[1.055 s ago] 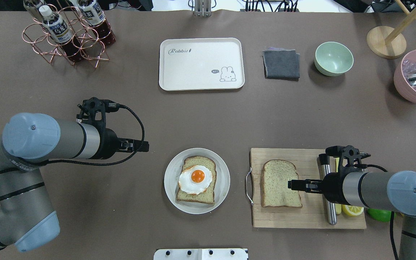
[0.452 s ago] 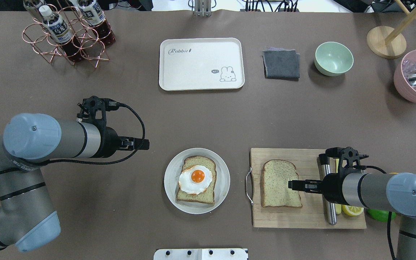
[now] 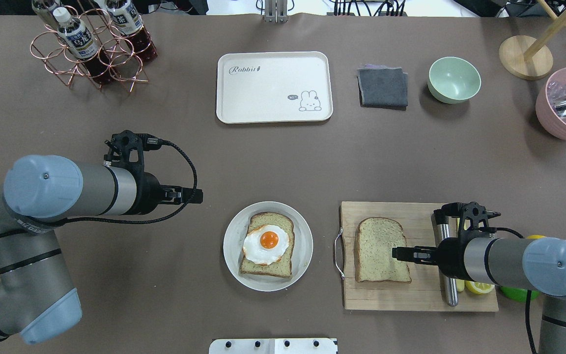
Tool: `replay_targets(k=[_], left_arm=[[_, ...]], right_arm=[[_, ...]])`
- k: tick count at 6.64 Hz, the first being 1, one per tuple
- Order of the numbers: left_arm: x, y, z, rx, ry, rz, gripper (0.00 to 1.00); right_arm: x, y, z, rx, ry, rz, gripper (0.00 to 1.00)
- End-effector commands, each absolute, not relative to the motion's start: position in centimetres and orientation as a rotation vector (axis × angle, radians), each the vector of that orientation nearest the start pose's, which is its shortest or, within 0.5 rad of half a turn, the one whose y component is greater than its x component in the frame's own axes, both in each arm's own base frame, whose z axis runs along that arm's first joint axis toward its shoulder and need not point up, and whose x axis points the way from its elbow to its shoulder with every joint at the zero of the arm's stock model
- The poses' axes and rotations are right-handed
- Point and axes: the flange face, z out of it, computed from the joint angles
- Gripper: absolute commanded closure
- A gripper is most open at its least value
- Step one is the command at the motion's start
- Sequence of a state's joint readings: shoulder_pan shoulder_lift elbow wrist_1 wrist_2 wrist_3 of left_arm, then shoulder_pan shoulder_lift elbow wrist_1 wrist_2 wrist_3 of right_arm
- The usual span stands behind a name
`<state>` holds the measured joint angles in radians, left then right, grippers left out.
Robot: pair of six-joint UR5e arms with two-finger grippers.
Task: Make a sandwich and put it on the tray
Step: 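Lower the right gripper and grasp the bread slice on the cutting board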
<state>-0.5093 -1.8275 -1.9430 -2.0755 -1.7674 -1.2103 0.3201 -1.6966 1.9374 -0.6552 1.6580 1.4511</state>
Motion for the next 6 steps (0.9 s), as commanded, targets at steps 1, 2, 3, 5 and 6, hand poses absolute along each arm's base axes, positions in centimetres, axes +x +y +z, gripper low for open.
replay_targets(k=[1,2,3,5,6], left_arm=[[43.0,-37.0,29.4,0.317,1.098,-0.021,0.02],[43.0,-37.0,29.4,0.317,1.098,-0.021,0.02],[42.9,-37.0,29.5,0.317,1.096,-0.021,0.02],[42.9,-37.0,29.3,0.319,1.100,-0.021,0.02],[42.8,-36.9,29.1,0.320,1.103,-0.020,0.02]], right_arm=[[-39.7,-26.1,43.9,0.177,-1.145,0.125,0.42],[-39.9,-26.0,44.0,0.181,-1.141,0.125,0.50],[-40.0,-25.8,43.8,0.185,-1.144,0.124,0.66],[-40.1,-25.7,43.7,0.186,-1.146,0.121,1.00],[-40.4,-25.9,43.0,0.191,-1.161,0.122,1.00]])
